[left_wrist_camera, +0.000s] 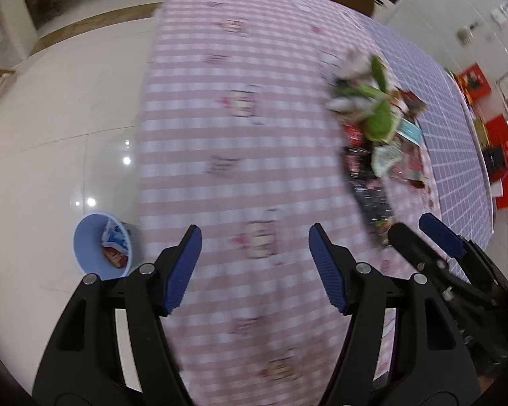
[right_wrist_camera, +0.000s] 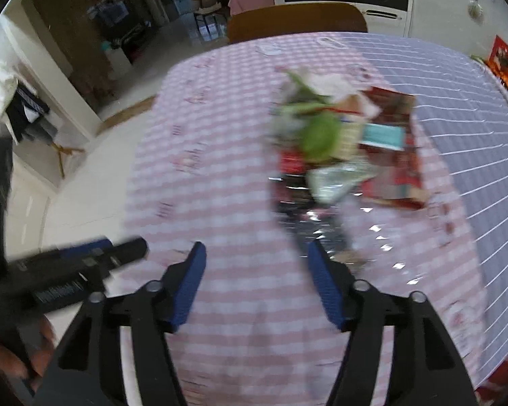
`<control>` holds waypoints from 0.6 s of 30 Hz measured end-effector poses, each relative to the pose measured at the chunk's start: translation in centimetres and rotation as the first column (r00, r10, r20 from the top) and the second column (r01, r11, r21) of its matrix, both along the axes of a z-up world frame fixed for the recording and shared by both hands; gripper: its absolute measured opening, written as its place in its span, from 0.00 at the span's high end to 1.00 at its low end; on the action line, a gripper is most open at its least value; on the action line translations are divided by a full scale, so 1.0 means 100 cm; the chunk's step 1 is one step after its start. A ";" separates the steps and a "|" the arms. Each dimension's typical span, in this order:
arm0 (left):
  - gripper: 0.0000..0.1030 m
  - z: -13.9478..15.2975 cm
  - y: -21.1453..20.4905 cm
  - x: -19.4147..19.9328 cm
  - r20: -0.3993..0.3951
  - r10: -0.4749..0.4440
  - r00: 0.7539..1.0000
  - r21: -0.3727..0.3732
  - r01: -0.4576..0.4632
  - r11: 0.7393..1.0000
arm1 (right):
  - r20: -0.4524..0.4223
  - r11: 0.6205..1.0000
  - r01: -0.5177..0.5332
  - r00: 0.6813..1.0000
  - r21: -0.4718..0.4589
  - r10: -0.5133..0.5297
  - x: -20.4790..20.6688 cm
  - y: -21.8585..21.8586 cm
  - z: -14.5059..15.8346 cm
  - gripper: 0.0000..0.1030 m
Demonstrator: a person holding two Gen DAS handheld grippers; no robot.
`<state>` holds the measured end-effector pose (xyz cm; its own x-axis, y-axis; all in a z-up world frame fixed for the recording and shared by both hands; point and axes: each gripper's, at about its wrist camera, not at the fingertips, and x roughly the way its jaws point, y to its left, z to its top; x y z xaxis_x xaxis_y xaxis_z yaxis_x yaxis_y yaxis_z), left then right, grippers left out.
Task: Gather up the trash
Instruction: 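Grasp the clear plastic tray with the right tool while the left tool grasps a dark snack wrapper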
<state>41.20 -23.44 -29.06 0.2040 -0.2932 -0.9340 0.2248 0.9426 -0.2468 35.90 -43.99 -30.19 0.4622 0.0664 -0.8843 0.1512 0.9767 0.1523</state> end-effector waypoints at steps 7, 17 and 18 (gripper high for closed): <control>0.36 -0.016 -0.038 -0.005 -0.036 -0.022 0.999 0.048 0.024 0.999 | -0.073 0.986 -0.123 0.991 -0.116 0.115 -0.007 -0.053 -0.034 0.08; 0.36 -0.026 -0.063 -0.003 -0.047 -0.027 0.999 0.067 0.030 0.997 | -0.126 0.985 -0.146 0.983 -0.097 0.133 -0.002 -0.069 -0.068 0.08; 0.35 -0.026 -0.067 -0.002 -0.045 -0.033 0.998 0.062 0.035 0.997 | -0.126 0.986 -0.144 0.983 -0.082 0.133 -0.001 -0.073 -0.070 0.17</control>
